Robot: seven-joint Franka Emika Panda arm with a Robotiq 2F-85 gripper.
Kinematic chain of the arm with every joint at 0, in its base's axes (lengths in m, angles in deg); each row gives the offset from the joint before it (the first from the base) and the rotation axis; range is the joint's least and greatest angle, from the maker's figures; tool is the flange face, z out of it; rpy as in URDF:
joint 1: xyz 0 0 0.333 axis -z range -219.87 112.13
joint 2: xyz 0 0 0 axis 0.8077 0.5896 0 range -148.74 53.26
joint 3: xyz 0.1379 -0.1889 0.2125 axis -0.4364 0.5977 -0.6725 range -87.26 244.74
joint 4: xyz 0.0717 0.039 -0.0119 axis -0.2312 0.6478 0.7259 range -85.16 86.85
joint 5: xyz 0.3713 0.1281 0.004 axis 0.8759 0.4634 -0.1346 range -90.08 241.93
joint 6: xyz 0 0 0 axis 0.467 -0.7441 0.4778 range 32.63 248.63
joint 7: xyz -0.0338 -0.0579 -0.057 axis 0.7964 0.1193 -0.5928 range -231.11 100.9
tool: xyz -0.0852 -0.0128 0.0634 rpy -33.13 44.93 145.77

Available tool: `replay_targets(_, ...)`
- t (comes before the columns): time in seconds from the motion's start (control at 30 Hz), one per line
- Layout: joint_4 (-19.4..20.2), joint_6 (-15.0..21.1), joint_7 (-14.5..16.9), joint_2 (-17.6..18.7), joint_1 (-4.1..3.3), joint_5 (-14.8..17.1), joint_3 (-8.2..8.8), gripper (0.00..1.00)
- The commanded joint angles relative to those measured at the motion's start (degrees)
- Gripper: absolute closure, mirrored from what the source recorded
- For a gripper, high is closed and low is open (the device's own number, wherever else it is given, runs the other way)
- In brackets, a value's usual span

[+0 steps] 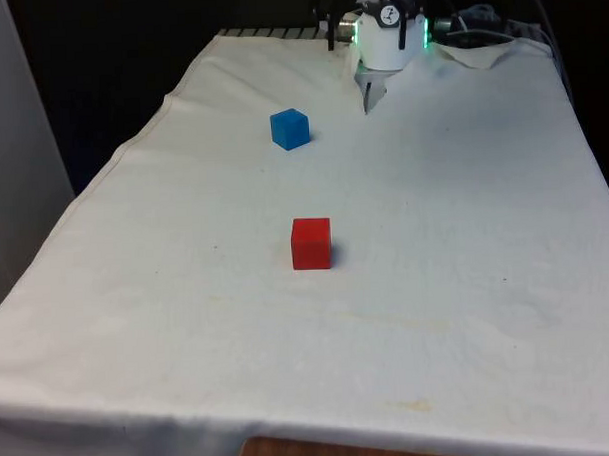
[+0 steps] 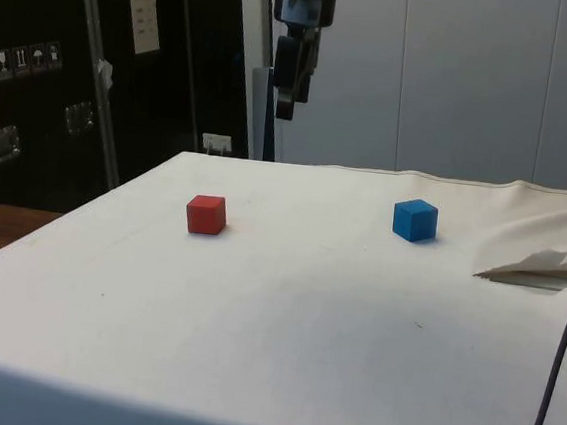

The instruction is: Stack the two cubes.

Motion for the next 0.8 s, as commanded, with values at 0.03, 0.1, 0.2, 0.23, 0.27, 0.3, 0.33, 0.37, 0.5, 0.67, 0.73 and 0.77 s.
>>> replay_targets(0.03,-1.6,-0.4,1.0,1.5,-0.17,0.5,0.00,0.00)
replay_targets(0.1,-1.9,-0.4,1.1,1.8,-0.11,0.5,0.00,0.00)
replay_targets(0.2,-3.0,-0.3,1.5,2.9,-0.11,0.5,0.00,0.00)
replay_targets(0.23,-3.4,-0.3,1.7,3.2,-0.11,0.5,-0.06,0.00)
replay_targets(0.27,-3.7,-0.3,1.8,3.6,-0.11,0.5,-0.06,0.00)
replay_targets(0.3,-4.1,-0.3,1.9,4.0,-0.11,0.5,-0.06,0.00)
replay_targets(0.33,-4.5,-0.2,2.1,4.4,-0.11,0.5,-0.06,0.00)
replay_targets(0.37,-4.8,-0.2,2.2,4.7,-0.06,0.5,-0.06,0.00)
replay_targets(0.5,-6.2,-0.1,2.1,6.0,0.06,0.0,-0.06,0.00)
replay_targets(0.67,-9.3,-0.9,2.7,8.5,0.06,0.5,0.06,0.00)
replay_targets(0.73,-10.3,-1.1,2.7,9.3,0.06,0.5,0.06,0.00)
replay_targets(0.77,-11.4,-1.4,2.7,10.3,0.11,0.5,0.06,0.00)
